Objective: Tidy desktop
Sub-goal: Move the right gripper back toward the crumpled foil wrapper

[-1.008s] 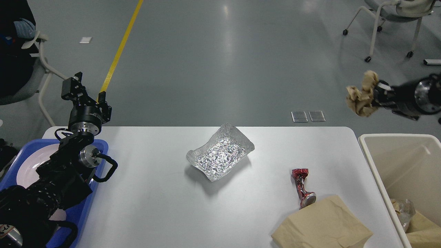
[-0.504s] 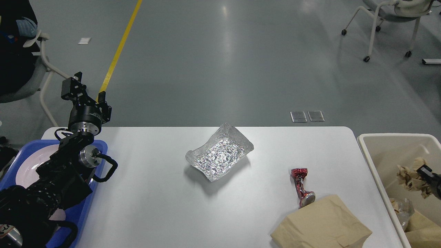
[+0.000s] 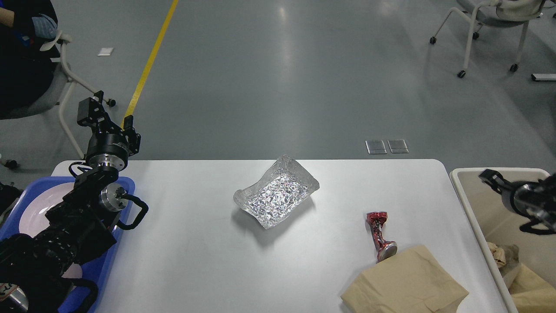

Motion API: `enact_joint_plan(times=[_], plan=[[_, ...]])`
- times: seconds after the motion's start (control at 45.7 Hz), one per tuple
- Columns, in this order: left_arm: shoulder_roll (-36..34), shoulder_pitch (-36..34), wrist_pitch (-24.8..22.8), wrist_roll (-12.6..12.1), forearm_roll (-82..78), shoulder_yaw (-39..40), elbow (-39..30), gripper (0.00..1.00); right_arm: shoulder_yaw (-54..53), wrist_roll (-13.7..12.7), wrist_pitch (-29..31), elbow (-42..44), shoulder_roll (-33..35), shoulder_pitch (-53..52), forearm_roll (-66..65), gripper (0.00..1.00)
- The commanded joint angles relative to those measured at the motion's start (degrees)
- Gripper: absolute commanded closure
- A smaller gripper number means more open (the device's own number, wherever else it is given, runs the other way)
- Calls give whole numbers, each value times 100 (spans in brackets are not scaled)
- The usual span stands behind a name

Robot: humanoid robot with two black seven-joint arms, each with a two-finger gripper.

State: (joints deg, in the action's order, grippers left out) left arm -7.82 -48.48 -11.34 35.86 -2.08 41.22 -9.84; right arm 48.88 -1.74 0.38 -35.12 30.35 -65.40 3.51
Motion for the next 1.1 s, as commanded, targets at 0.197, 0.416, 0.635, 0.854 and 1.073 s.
enact_joint_plan(times=[0.197,0.416,0.635,0.854,1.073], plan=[[0,-4,0,0,-2,0,0,4,1212,8,1139,-2235,-706,-3512,9,0],[0,5,0,0,6,0,0,4,1142,8,3098,-3238,-1057,-5016,44,0],[0,5,0,0,6,0,0,4,922,8,3970,-3502,-1260,-5448,62,0],[0,5,0,0,6,0,0,4,-193,8,3171,-2922,-1479,-3508,62,0],[0,-4,0,0,-2,0,0,4,-1196,8,2169,-1499,-2208,-1406,44,0]])
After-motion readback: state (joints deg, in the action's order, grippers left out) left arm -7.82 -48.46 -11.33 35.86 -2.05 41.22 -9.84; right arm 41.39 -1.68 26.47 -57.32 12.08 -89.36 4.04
